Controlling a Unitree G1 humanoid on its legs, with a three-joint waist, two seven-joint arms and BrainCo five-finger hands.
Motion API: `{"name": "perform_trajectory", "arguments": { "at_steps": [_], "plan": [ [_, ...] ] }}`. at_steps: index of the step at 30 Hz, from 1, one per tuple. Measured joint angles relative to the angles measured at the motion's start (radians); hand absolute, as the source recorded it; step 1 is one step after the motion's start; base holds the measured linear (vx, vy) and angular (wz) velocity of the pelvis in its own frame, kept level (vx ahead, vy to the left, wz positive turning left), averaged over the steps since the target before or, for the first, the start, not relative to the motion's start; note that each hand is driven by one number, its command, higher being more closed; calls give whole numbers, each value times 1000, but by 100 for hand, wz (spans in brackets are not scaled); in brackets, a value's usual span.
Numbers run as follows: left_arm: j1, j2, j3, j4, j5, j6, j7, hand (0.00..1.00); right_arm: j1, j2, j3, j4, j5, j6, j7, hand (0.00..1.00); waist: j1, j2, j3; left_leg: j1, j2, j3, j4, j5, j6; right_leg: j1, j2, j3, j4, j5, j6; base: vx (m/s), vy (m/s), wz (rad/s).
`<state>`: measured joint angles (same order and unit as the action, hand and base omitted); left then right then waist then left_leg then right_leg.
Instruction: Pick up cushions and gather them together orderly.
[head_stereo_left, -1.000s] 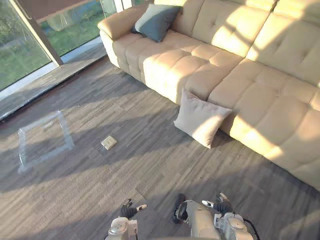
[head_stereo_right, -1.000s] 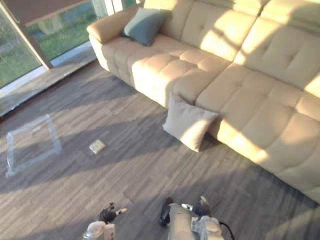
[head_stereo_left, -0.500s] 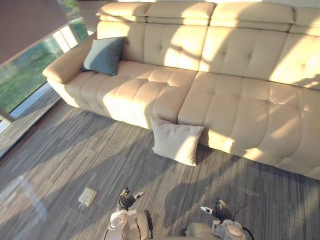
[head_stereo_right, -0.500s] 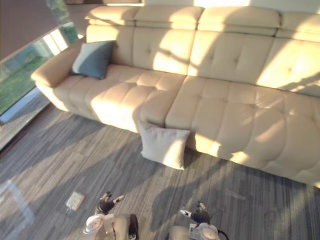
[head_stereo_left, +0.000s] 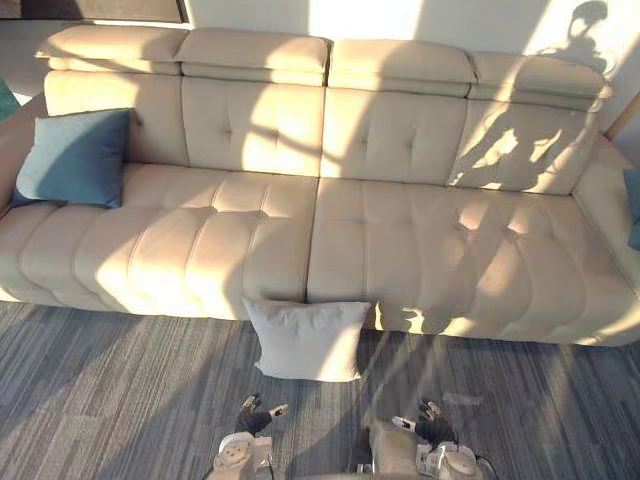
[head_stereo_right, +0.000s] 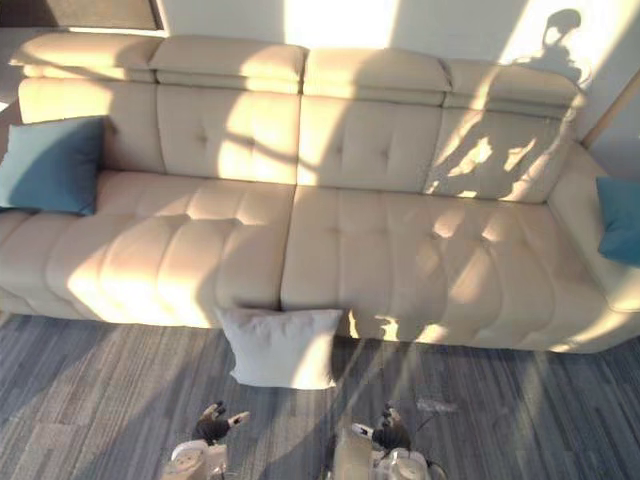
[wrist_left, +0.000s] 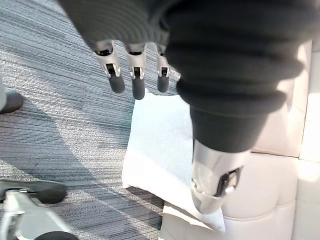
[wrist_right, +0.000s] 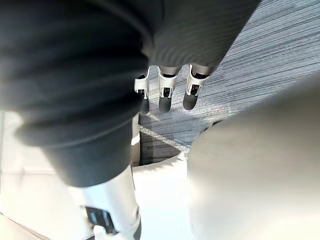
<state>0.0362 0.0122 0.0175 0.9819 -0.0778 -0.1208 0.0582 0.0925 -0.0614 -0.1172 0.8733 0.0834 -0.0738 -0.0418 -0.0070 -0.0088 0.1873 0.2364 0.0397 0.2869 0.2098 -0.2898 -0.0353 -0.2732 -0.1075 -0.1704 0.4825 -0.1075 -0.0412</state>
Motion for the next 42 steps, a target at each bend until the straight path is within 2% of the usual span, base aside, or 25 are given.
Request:
{"name": "perform_trajectory", "arguments": {
  "at_steps": [1, 3, 5, 6, 7, 8, 10, 11, 13, 14, 15, 16, 18, 21, 26, 29, 32, 34, 37, 39, 42],
  "plan": [
    [3, -18, 2, 2, 2, -1, -1, 0, 0, -14, 0, 6, -2, 0, 0, 0, 6, 28, -11, -2, 15, -8, 1, 13, -22, 5, 3, -8, -4, -11, -3, 370, -113, 4],
    [4, -37, 3, 8, 16, -1, -2, 0, -6, -22, -12, 4, -1, 0, 1, 0, -2, 57, -12, -7, 26, -27, 35, 46, -77, 36, -2, -35, -21, -55, -1, 371, -153, 24],
    [4, -45, 7, 2, 20, 0, -3, 0, 2, -17, -41, 4, 0, 3, -3, 0, -9, 53, -6, -65, 60, -24, 224, 82, -134, 111, -2, -63, -58, -82, -5, 263, -146, 41],
    [4, -46, 11, -5, 21, 0, -3, 0, 7, -17, -36, 0, -1, 5, -3, 0, -9, 48, -3, -93, 78, -24, 306, 101, -141, 139, 0, -69, -73, -88, -6, 225, -167, 29],
    [8, -49, 33, -32, 33, -3, -3, 0, 15, -8, -26, -1, -1, 6, -3, 0, 0, 32, 5, -180, 139, -21, 525, 137, -135, 208, 7, -78, -112, -99, -13, 249, -166, 9],
    [8, -52, 38, -42, 37, -4, -4, 0, 20, -5, -31, -1, -1, 6, -4, 0, 6, 29, 6, -212, 169, -7, 583, 105, -117, 243, 14, -84, -136, -101, -14, 219, -140, -1],
    [9, -59, 40, -51, 38, -3, -4, 0, 26, -2, -40, -1, 0, 6, -7, 0, 6, 22, 5, -250, 185, 9, 555, 73, -97, 276, 18, -85, -165, -104, -10, 119, -51, -12],
    [10, -61, 40, -61, 37, -3, -5, 0, 30, 0, -40, -1, 0, 8, -9, 0, 9, 16, 6, -279, 180, 5, 475, 57, -82, 283, 18, -73, -174, -107, -3, 152, -5, -26],
    [8, -61, 43, -67, 37, -3, -3, 0, 28, 7, -49, -1, 4, 13, -14, 0, 11, 12, 8, -288, 159, -23, 309, 53, -79, 291, 14, -51, -173, -111, 4, 201, 74, -34],
    [9, -62, 43, -66, 37, -2, -4, 0, 31, 14, -63, -1, 4, 14, -18, 0, 12, 12, 8, -276, 130, -75, 152, 81, -70, 293, 12, -35, -166, -120, 19, 240, 180, -32],
    [10, -62, 43, -63, 37, -2, -3, 0, 32, 17, -71, -2, 4, 14, -18, 0, 12, 18, 6, -265, 118, -97, 67, 158, -67, 291, 14, -23, -150, -131, 37, 232, 207, -29],
    [12, -62, 42, -59, 37, -3, -4, 0, 33, 16, -75, -4, 4, 14, -18, 0, 12, 28, 1, -264, 117, -107, 41, 204, -80, 291, 21, -18, -143, -137, 47, 163, 198, -18],
    [15, -47, 52, -50, 37, -2, -3, 0, 49, 43, -73, 1, 4, 15, -17, 0, 15, -9, -23, -217, 82, -74, 1, 185, -65, 296, -13, 18, -149, -148, 76, 133, 191, -24],
    [21, -37, 65, -47, 37, -2, -3, 0, 58, 69, -75, 1, 5, 14, -18, 0, 17, -30, -37, -163, 57, -38, -40, 182, -58, 330, -31, 44, -186, -137, 95, 116, 141, -33],
    [30, -37, 62, -38, 37, -3, -4, 0, 61, 69, -114, 4, 9, 12, -19, 0, 14, -13, -46, -109, 43, -23, -90, 182, -51, 362, -35, 58, -211, -136, 103, 46, 47, -10],
    [34, -39, 62, -36, 34, -3, -2, 0, 64, 59, -152, 8, 47, 12, -20, 0, 14, 9, -49, -100, 43, -23, -105, 188, -51, 364, -30, 64, -213, -137, 103, 28, -9, -3],
    [38, -40, 63, -37, 14, -3, 2, 0, 66, 53, -177, 11, 76, 12, -33, 0, 14, 16, -46, -95, 41, -23, -100, 188, -51, 369, -27, 65, -206, -138, 104, 7, -3, -2],
    [37, -39, 79, -48, -8, -3, 7, 0, 54, 54, -190, 11, 86, 12, -42, 0, 17, 13, -32, -126, 45, -21, -75, 182, -51, 338, -26, 67, -177, -145, 105, -57, -21, -1],
    [9, -8, 92, -89, -51, -3, 33, 0, 5, 38, -188, 3, 118, 4, -58, 0, 18, -3, 37, -329, 93, -42, 183, 84, -47, 184, -28, 68, -13, -196, 100, -168, -33, 8],
    [-37, 29, 122, -122, -92, -4, 64, 0, -45, 12, -162, -35, 151, 2, -83, 0, 20, -17, 126, -486, 133, -62, 381, 4, -44, 46, -22, 74, 152, -255, 96, -273, 2, 4],
    [-73, 80, 120, -152, -135, -4, 97, 0, -87, -15, -143, -105, 162, -11, -107, 0, 38, -37, 186, -634, 163, -77, 529, -53, -40, -100, -16, 89, 284, -301, 101, -179, 9, -11]
  ]
}}
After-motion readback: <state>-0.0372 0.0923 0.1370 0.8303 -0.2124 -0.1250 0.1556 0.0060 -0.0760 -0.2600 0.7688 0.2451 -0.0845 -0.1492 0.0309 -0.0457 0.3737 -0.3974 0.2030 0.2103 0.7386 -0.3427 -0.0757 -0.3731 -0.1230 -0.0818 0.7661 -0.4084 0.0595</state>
